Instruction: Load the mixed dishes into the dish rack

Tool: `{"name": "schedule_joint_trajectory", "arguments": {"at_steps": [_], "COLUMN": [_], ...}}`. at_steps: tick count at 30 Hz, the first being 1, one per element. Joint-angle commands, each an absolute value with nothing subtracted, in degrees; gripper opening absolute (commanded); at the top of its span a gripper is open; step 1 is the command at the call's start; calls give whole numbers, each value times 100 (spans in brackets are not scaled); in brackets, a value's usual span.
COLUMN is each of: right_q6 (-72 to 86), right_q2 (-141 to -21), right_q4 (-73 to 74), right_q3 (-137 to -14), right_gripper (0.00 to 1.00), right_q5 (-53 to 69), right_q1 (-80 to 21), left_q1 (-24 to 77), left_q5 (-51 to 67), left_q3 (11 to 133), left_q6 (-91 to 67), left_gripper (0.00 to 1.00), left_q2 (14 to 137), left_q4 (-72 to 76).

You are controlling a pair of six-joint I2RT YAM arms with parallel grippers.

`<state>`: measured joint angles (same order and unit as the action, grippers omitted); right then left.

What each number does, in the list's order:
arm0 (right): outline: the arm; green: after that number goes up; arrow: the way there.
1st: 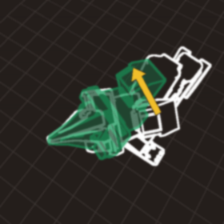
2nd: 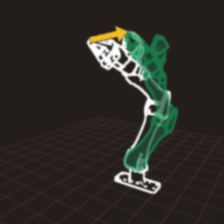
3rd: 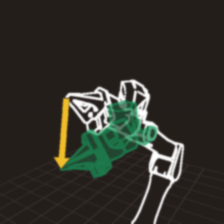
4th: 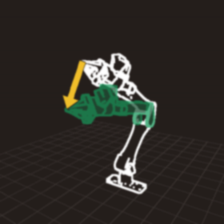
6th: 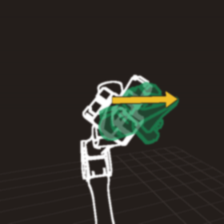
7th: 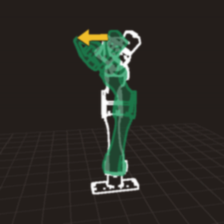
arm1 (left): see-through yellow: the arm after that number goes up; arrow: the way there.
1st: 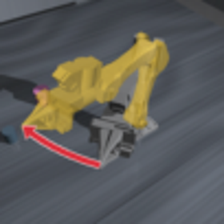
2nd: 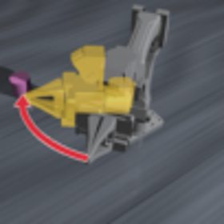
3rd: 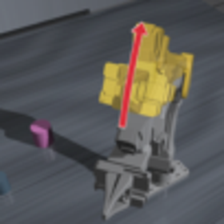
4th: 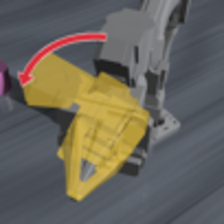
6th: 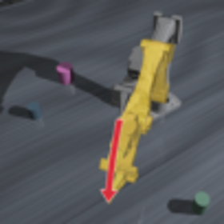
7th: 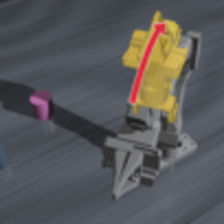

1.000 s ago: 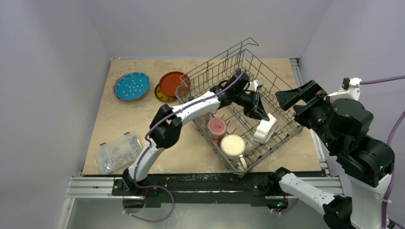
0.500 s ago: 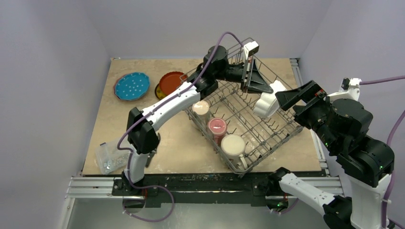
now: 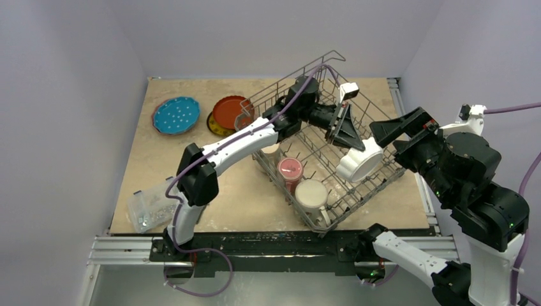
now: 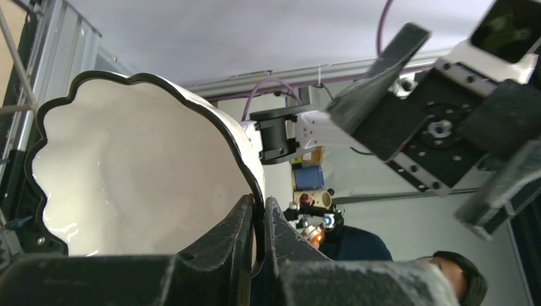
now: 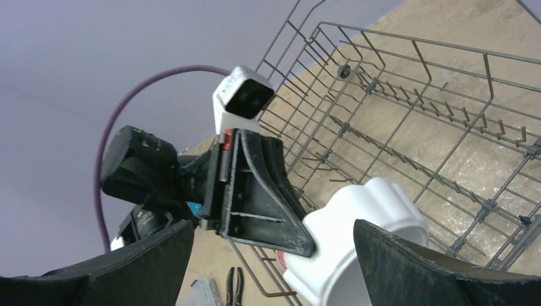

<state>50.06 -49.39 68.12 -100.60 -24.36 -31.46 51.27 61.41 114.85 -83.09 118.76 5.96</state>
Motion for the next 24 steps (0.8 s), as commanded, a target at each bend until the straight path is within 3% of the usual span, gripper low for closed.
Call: {"name": "schedule_joint_trajectory", "arguments": {"at_steps": [1,18,24], "right_q6": [5083,5199,5187], "right_q2": [-4884,-4833,-4833], "right_q4": [6743,6759,6758], "right_q3": [-10251,-10123,-10101], "right_gripper": [98,98,98], "right_q5": [-2609,-2525,-2521], "right_q1": [-3159,-3157,-3160], "left_q1": [5220,5240,5240], "left_q5": [6452,6472,6273], "left_q3": [11349,11074,10611], "left_q6": [-7825,-7672,-8182], "left_gripper": [0,0,0], "left_q2": [11850,12445,12389], "left_q4": [666,594,1249]}}
